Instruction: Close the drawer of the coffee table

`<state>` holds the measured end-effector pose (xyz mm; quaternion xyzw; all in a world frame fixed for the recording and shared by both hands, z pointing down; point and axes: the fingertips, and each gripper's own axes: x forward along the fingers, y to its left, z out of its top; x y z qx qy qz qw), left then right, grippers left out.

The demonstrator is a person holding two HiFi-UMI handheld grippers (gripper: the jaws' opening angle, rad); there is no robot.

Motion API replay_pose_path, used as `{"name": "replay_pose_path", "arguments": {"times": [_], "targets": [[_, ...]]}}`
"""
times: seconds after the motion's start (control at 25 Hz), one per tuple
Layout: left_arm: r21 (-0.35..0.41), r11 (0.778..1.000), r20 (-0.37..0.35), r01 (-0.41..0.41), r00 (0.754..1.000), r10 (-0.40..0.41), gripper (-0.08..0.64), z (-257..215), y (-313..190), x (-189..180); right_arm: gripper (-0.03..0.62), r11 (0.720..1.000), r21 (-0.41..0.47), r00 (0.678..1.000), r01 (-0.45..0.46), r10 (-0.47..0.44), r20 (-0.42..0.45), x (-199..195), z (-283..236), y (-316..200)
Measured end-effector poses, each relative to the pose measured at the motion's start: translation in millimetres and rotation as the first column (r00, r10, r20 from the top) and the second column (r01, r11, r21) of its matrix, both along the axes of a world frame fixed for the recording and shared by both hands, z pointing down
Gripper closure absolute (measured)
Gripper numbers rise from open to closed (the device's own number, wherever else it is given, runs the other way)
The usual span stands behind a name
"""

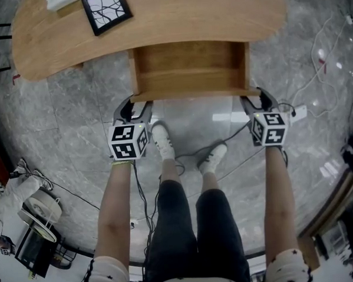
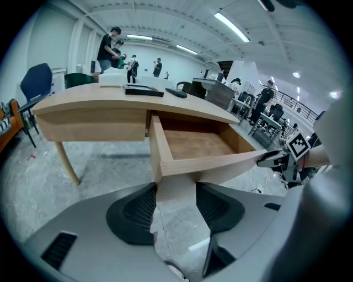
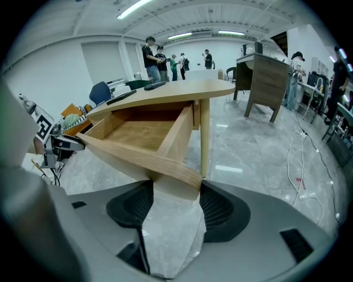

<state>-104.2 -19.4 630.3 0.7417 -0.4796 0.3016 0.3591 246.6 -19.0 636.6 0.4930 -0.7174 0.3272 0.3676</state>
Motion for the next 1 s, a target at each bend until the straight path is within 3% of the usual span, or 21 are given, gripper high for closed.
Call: {"name": "replay_pose_path", "arguments": {"times": [1.0], "targets": [[0.026, 1.000, -0.008, 0.009, 1.000, -0.009, 0.322, 0.6, -36.6, 0.1, 0.321, 1.000, 0.019, 1.000, -0.008, 0.008, 0.003, -0.3, 0.3, -38.3]]}}
